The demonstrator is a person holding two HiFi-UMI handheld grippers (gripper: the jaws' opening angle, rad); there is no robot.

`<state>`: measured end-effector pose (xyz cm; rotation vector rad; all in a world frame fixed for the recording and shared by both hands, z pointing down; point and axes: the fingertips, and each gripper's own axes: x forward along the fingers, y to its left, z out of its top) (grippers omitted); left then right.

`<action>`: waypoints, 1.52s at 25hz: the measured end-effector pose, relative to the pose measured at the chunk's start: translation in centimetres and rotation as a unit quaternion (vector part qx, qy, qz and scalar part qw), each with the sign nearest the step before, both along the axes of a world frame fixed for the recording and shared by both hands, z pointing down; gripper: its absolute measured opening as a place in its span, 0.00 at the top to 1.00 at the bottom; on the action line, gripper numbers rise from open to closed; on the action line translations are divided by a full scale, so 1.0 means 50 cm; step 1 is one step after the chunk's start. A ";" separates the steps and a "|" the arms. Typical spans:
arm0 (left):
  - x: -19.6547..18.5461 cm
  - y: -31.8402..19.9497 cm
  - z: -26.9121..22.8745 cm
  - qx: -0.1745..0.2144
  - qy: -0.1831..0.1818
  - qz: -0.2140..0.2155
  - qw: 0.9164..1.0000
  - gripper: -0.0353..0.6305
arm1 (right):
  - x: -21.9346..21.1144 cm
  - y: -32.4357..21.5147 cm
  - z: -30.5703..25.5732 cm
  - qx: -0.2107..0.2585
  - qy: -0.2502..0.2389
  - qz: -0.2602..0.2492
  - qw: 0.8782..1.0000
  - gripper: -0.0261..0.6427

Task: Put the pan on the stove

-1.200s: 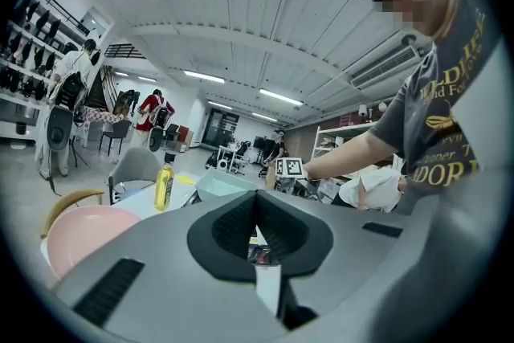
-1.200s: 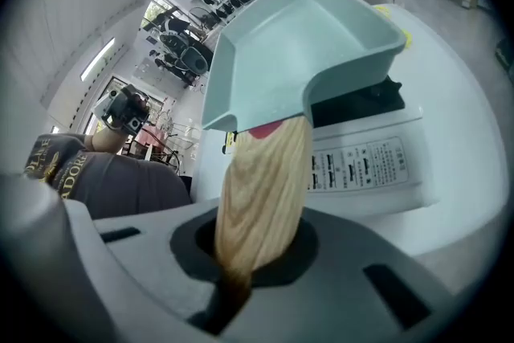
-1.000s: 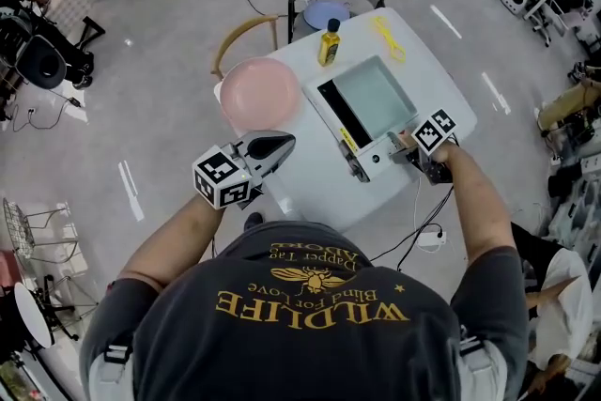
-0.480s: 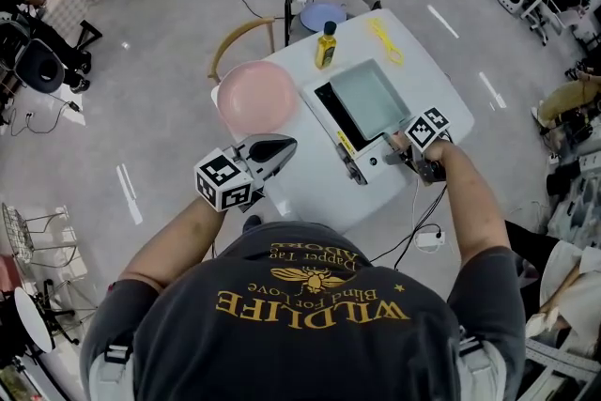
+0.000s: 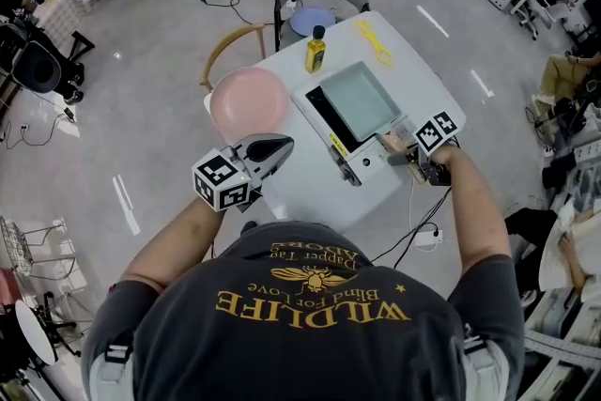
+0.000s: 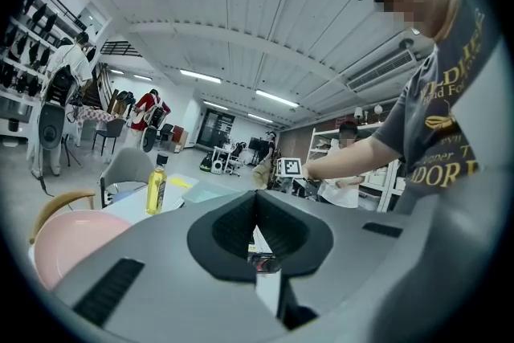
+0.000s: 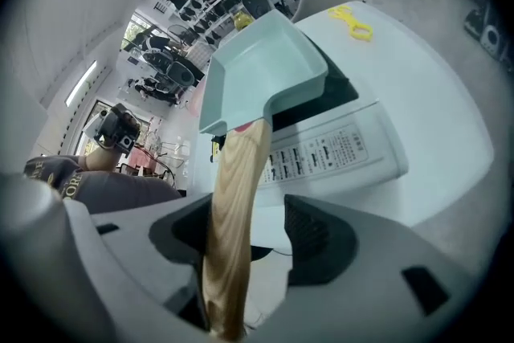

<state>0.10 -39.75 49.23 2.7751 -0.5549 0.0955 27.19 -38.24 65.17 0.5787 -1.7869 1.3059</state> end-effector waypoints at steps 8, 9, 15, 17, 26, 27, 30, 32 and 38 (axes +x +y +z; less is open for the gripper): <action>0.005 -0.025 -0.031 0.014 0.012 0.000 1.000 0.94 | 0.070 -0.030 -0.166 0.199 -0.052 0.128 0.970 0.60; 0.006 -0.029 -0.037 0.017 0.014 0.000 1.000 0.94 | 0.068 -0.036 -0.194 0.234 -0.063 0.143 0.960 0.60; 0.019 -0.052 -0.082 0.035 0.028 0.001 0.999 0.94 | -0.008 -0.035 -0.327 0.377 -0.138 0.178 0.899 0.60; 0.025 -0.058 -0.095 0.043 0.031 0.002 0.999 0.94 | -0.039 -0.034 -0.352 0.412 -0.151 0.180 0.880 0.60; 0.039 -0.055 -0.133 0.057 0.033 0.001 0.998 0.94 | -0.145 -0.017 -0.415 0.506 -0.159 0.178 0.829 0.74; 0.037 -0.053 -0.134 0.057 0.033 -0.001 0.998 0.94 | -0.148 -0.015 -0.418 0.510 -0.160 0.182 0.825 0.78; 0.018 -0.048 -0.131 0.055 0.032 -0.009 0.998 0.94 | -0.148 -0.012 -0.416 0.522 -0.155 0.204 0.813 0.92; 0.007 -0.045 -0.128 0.053 0.031 -0.015 0.998 0.94 | -0.147 -0.008 -0.408 0.525 -0.154 0.213 0.810 0.96; -0.012 -0.038 -0.123 0.045 0.030 -0.027 0.998 0.94 | -0.154 0.010 -0.395 0.520 -0.159 0.209 0.813 0.96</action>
